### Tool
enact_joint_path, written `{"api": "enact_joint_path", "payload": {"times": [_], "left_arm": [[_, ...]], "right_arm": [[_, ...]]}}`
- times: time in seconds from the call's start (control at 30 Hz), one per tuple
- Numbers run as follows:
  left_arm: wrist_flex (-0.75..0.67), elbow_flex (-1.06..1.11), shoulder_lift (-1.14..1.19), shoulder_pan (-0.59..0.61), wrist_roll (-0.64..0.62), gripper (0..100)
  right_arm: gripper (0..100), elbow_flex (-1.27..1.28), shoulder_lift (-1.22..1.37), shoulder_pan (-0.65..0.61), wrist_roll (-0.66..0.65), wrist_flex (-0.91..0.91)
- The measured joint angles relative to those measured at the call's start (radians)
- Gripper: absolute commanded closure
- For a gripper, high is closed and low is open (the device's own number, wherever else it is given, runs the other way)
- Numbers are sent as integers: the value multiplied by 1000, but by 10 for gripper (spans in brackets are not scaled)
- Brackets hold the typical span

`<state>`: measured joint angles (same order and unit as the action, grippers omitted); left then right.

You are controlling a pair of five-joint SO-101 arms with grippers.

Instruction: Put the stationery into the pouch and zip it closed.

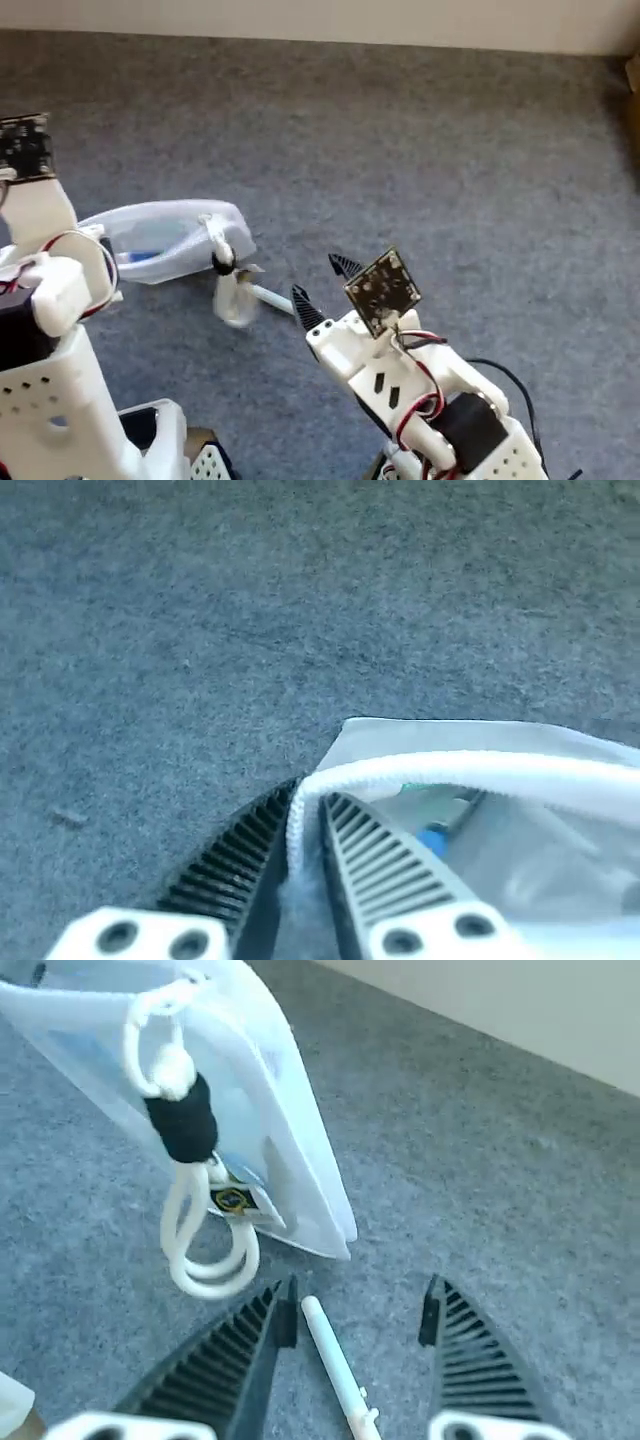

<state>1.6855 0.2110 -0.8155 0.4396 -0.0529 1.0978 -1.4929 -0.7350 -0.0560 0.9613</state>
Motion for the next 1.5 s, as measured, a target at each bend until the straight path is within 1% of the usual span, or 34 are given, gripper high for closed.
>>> {"api": "enact_joint_path", "payload": {"times": [0.13,0.33,0.4,0.53,0.63,0.87,0.97,1.17,1.5], "left_arm": [[-14,2,12,118,-44,989],[-21,8,12,143,-48,989],[-23,8,12,158,-48,989],[-25,8,12,209,-49,989],[-25,8,12,244,-49,989],[-55,18,12,311,-48,989],[-58,20,12,315,-54,989],[-60,20,12,315,-54,989],[-60,21,12,315,-54,989]], "right_arm": [[804,35,0,0,0,0],[804,60,-2,0,0,0],[804,60,40,0,0,0],[804,54,209,0,20,0],[804,-3,356,0,44,0],[804,-147,681,-68,46,0],[804,-219,819,-71,46,0],[804,-328,1049,-72,-69,0],[804,-516,1386,-74,-89,-2]]}}
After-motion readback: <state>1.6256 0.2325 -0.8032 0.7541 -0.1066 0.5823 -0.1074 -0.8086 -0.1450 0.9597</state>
